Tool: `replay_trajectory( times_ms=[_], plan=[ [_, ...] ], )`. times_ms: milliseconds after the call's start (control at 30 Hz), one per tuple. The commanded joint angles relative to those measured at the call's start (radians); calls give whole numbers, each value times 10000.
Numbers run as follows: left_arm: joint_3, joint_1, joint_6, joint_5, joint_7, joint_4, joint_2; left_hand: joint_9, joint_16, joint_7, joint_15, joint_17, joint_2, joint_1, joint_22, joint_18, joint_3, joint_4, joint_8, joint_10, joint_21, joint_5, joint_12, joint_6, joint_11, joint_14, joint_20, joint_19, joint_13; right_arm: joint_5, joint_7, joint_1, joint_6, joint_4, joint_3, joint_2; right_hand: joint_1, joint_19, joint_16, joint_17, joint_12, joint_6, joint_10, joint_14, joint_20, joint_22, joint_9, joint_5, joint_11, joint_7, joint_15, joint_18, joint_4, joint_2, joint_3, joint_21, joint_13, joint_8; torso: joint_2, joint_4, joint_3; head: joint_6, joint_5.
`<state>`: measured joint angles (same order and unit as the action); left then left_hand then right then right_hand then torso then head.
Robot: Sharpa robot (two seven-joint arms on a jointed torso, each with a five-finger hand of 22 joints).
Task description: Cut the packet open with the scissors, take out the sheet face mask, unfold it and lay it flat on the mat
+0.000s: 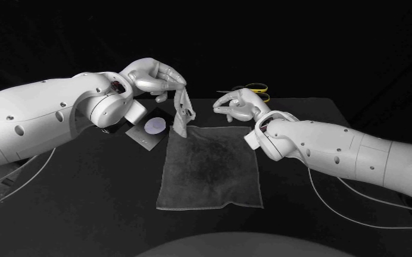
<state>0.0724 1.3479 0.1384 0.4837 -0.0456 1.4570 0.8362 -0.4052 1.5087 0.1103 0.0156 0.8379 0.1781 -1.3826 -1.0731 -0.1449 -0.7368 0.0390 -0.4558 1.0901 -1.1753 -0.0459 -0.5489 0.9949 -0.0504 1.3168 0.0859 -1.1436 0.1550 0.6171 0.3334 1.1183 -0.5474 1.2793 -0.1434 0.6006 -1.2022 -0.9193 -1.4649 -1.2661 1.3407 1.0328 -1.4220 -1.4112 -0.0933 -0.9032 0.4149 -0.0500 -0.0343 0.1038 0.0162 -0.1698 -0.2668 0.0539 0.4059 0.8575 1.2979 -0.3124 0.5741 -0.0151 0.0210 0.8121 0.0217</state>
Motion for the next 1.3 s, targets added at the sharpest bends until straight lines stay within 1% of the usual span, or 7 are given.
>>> replay_trajectory(
  times_ms=[33,200,233,300,700,1067,1300],
  plan=[
    [-12,12,-63,-13,-12,26,-3,-1402,45,52,-20,7,-65,22,-17,92,-66,19,-69,81,-69,-35,13,-9,17,76,18,-86,10,101,102,1,175,16,9,-8,-262,-22,-187,-391,359,188,-282,-245,39,-87,198,17,102,-41,112,-135,-126,247,235,62,393,-317,3,4,-2,7,-16],
    [-12,12,-92,-12,-5,37,4,-1412,44,52,-19,16,-65,28,-25,94,-72,15,-67,83,-76,-35,14,-8,17,80,18,-94,12,236,-34,1,215,-3,9,-56,-25,-22,-164,-308,267,-134,-247,-209,62,-157,309,21,79,-10,104,-111,-154,105,305,128,289,-419,1,3,-1,11,6],
    [-12,12,-97,-12,-3,39,7,-1412,44,52,-19,16,-65,28,-25,94,-72,15,-67,83,-76,-35,14,-8,17,80,18,-94,12,286,-74,1,223,-5,9,-74,57,-16,-163,-306,292,-237,-262,-209,57,-159,288,23,61,13,93,-107,-123,67,261,124,318,-364,2,3,0,9,8],
    [-12,12,-105,-12,-2,45,6,-1412,44,52,-19,16,-65,28,-25,94,-72,15,-67,83,-76,-35,14,-8,17,80,18,-94,12,416,-166,1,221,-17,9,-126,377,0,-181,-347,307,-828,-262,-234,0,-156,76,22,-107,233,-22,-78,-42,-99,118,98,333,74,2,-1,0,5,9],
    [-12,11,-172,-12,13,162,-72,-1412,44,52,-19,16,-65,28,-25,94,-72,15,-67,83,-76,-35,14,-8,17,80,18,-94,12,965,-459,0,589,-105,10,-590,696,15,-197,-348,345,-1179,-221,-221,-224,-132,-307,21,-382,530,-274,-68,-15,-251,-87,18,357,746,1,15,5,-2,21],
    [-11,11,-168,-12,19,141,-89,-1412,44,52,-19,16,-65,28,-25,94,-72,15,-67,83,-76,-35,14,-8,17,80,18,-94,12,1270,-658,-65,663,-429,4,-981,792,29,-218,-397,395,-1212,-229,-234,-283,-120,-388,21,-434,580,-326,-76,18,-299,-199,-14,409,892,5,4,-1,-29,16],
    [-11,11,-186,-13,22,203,-111,-1438,41,53,-19,13,-66,46,-27,95,-85,8,-60,88,-79,-35,16,-9,17,84,16,-99,17,1345,-726,-131,678,-636,0,-1183,709,6,-263,-497,502,-1042,-291,-288,-312,-121,-412,20,-414,543,-324,-100,32,-124,-165,-16,520,905,3,5,-6,-16,14]
  ],
)
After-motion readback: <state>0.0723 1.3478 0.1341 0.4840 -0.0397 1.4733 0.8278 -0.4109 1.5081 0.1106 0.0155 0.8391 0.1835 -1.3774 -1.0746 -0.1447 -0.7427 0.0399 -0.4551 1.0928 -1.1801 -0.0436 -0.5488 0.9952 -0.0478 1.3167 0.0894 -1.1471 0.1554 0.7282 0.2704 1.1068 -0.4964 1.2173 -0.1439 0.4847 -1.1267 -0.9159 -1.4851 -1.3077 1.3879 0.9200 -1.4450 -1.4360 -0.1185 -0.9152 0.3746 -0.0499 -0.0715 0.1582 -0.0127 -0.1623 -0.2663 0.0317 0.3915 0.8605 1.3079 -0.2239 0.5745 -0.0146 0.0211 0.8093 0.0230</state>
